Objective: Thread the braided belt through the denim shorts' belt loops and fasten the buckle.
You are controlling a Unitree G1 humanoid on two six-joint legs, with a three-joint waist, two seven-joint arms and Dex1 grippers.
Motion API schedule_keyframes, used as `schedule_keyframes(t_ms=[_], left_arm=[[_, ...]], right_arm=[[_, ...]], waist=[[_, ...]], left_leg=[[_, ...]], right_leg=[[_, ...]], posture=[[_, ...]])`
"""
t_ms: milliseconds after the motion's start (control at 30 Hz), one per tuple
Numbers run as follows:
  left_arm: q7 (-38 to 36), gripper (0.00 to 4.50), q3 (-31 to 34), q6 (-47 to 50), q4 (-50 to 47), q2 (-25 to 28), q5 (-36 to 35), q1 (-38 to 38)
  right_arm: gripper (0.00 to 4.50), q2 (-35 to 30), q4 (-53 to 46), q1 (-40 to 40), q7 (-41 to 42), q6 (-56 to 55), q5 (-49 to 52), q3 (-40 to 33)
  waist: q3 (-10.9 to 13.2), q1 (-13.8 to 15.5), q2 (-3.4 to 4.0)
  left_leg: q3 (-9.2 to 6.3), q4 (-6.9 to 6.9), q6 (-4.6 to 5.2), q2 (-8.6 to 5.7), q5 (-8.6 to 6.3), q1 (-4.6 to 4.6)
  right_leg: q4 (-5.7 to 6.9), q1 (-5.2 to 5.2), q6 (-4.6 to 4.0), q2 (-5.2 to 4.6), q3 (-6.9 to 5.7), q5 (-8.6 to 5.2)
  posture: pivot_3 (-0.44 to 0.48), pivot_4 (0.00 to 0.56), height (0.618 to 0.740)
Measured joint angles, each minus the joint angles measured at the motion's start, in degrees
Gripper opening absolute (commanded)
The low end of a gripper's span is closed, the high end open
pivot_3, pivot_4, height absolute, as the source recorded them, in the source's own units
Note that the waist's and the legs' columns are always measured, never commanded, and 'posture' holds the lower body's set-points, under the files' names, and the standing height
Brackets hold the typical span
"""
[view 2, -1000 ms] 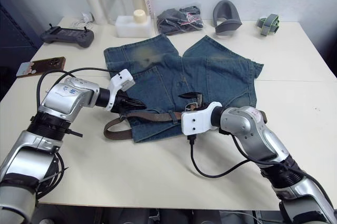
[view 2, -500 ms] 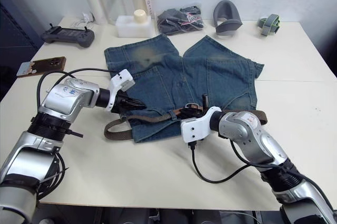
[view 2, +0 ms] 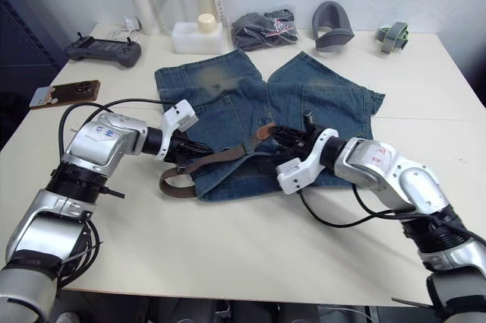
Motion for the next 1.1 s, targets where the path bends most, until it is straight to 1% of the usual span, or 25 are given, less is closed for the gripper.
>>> schedule_keyframes(t_ms=[167, 300, 400, 467, 567, 633, 733, 800, 900, 967, 1033, 1067, 1100], left_arm=[[-0.1, 0.00, 0.4, 0.0, 0.3, -0.3, 0.6, 0.0], [-0.5, 0.00, 0.6, 0.0, 0.3, -0.5, 0.6, 0.1], [-0.6, 0.00, 0.7, 0.0, 0.2, -0.5, 0.6, 0.2], [-0.8, 0.00, 0.7, -0.3, -0.4, -0.2, 0.8, 0.7], [-1.4, 0.00, 0.6, -1.6, -1.0, 0.5, 1.1, 1.5], [-1.8, 0.00, 0.6, -2.2, -0.9, 0.7, 1.8, 1.8], [-1.8, 0.00, 0.6, -2.8, -0.8, 0.5, 2.3, 1.8], [-2.1, 0.00, 0.4, -5.1, -0.7, 0.1, 3.0, 2.1], [-2.4, 0.00, 0.5, -9.0, -0.6, -0.2, 3.6, 2.9], [-2.4, 0.00, 1.0, -9.5, -0.3, -0.9, 3.8, 3.0], [-2.4, 0.68, 1.5, -9.5, 0.0, -1.6, 3.8, 3.0], [-2.8, 0.93, 2.1, -9.4, 0.2, -1.9, 3.4, 2.9], [-3.5, 1.41, 2.4, -8.7, 0.4, -2.1, 2.9, 2.8]], right_arm=[[0.02, -0.8, 2.0, -0.2, -0.5, 0.1, 0.7, -2.2], [0.02, -1.4, 2.3, 0.6, -0.4, 0.2, 1.0, -2.5], [0.02, -4.2, 5.0, 1.6, -0.5, 0.2, 1.1, -3.9], [0.02, -7.7, 8.3, 2.1, -0.5, 0.2, 2.0, -6.1], [0.02, -12.4, 13.6, 2.7, -0.4, 0.0, 4.6, -9.5], [0.02, -14.7, 16.0, 3.2, 0.1, -1.1, 7.4, -11.6], [0.02, -14.8, 16.4, 3.4, 0.8, -1.3, 9.0, -11.7], [0.02, -14.8, 16.1, 4.6, 2.5, -1.2, 11.1, -11.8], [0.02, -14.8, 13.9, 5.8, 4.8, -0.6, 13.8, -11.9], [0.02, -14.4, 11.3, 6.4, 6.2, 0.5, 15.5, -12.2], [0.00, -13.6, 8.9, 7.4, 7.3, 1.5, 16.6, -12.4], [0.00, -13.4, 8.0, 7.7, 7.9, 1.9, 16.9, -12.4], [0.00, -13.3, 7.6, 7.8, 8.3, 2.3, 17.3, -12.4]], waist=[[0.0, 0.0, 0.01], [0.0, 0.0, 0.01], [0.0, 0.0, 0.01], [0.0, 0.0, 0.02], [0.0, -0.1, 0.05], [-0.1, -0.2, 0.21], [-0.2, -0.3, 0.30], [-0.2, -0.1, 0.33], [-0.2, 0.0, 0.35], [-0.2, 0.1, 0.35], [-0.2, 0.3, 0.35], [-0.2, 0.4, 0.35], [-0.2, 0.4, 0.35]], left_leg=[[0.00, 0.04, 0.00, 0.00, 0.00, 0.01], [0.00, 0.05, 0.01, 0.00, 0.00, -0.01], [0.00, 0.06, 0.02, 0.00, 0.00, -0.02], [0.00, 0.07, 0.02, 0.00, 0.00, -0.02], [0.02, 0.07, 0.02, 0.00, 0.00, 0.00], [0.06, 0.07, 0.02, 0.01, 0.00, 0.05], [0.12, 0.13, 0.02, 0.02, 0.00, 0.10], [0.11, 0.25, 0.07, 0.02, -0.02, 0.08], [0.12, 0.38, 0.15, 0.02, -0.08, 0.04], [0.10, 0.42, 0.17, 0.02, -0.09, 0.01], [0.08, 0.48, 0.22, 0.02, -0.12, -0.06], [0.08, 0.53, 0.26, 0.02, -0.14, -0.10], [0.08, 0.56, 0.29, 0.02, -0.16, -0.13]], right_leg=[[0.06, 0.00, 0.01, 0.01, 0.00, -0.01], [0.05, 0.00, 0.01, 0.00, 0.00, -0.01], [0.05, 0.00, 0.01, 0.00, 0.00, -0.01], [0.06, 0.00, 0.01, 0.00, 0.00, -0.01], [0.08, 0.00, -0.02, 0.00, 0.00, -0.04], [0.12, 0.00, -0.03, 0.00, 0.04, -0.05], [0.22, 0.00, -0.03, 0.00, 0.10, -0.06], [0.33, 0.00, -0.03, -0.01, 0.10, -0.12], [0.40, -0.01, -0.03, -0.04, 0.11, -0.16], [0.42, -0.01, -0.03, -0.04, 0.10, -0.16], [0.42, -0.01, -0.02, -0.06, 0.08, -0.16], [0.43, -0.03, -0.02, -0.07, 0.08, -0.16], [0.42, -0.04, -0.02, -0.08, 0.07, -0.16]], posture=[[0.000, 0.150, 0.649], [0.000, 0.150, 0.649], [0.000, 0.150, 0.649], [0.000, 0.150, 0.649], [0.000, 0.150, 0.649], [0.000, 0.150, 0.649], [0.000, 0.150, 0.649], [0.000, 0.150, 0.649], [0.000, 0.150, 0.649], [0.000, 0.150, 0.649], [0.000, 0.150, 0.649], [0.000, 0.150, 0.649], [0.000, 0.150, 0.649]])
